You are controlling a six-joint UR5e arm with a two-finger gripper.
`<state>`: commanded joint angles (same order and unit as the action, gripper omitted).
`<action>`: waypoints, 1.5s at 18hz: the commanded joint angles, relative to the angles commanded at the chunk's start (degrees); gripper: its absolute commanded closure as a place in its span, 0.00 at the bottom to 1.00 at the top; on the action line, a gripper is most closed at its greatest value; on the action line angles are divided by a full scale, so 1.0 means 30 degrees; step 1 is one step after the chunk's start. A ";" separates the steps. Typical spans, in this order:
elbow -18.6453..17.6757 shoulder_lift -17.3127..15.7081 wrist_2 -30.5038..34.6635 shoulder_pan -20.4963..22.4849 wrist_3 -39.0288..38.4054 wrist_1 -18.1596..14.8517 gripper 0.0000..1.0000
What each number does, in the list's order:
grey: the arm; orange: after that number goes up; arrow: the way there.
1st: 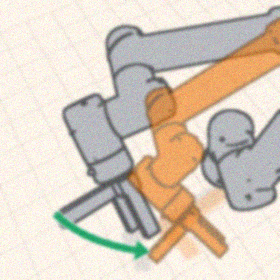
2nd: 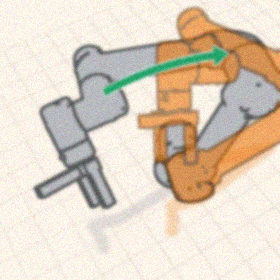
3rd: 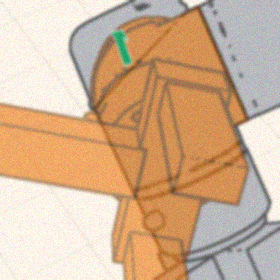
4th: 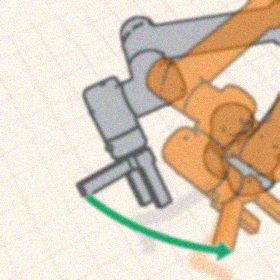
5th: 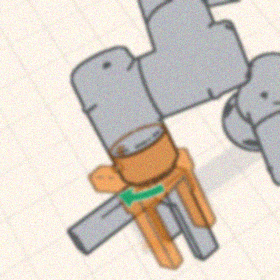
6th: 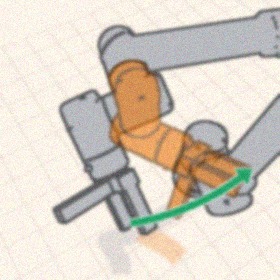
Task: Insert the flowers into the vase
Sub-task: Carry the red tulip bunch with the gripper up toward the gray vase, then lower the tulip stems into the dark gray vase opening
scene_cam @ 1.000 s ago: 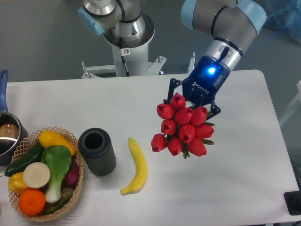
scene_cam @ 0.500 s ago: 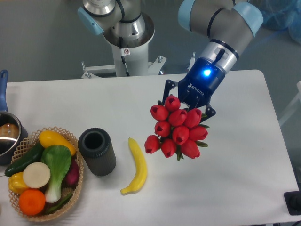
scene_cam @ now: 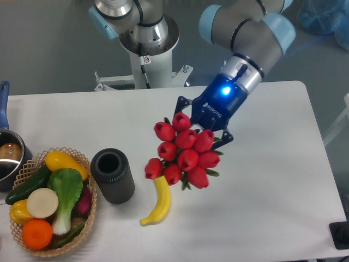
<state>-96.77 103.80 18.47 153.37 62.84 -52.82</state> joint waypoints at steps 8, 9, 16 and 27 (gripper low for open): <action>-0.0381 -0.0205 -0.3018 -0.0322 0.1963 0.0088 0.61; -0.0613 -0.0292 -0.3282 -0.0554 0.2022 0.0117 0.61; -0.1990 -0.1023 -0.5013 -0.1230 0.3165 0.0469 0.61; -0.2110 -0.0967 -0.5570 -0.2255 0.3253 0.0645 0.61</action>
<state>-103.10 100.90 1.76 146.60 72.60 -50.89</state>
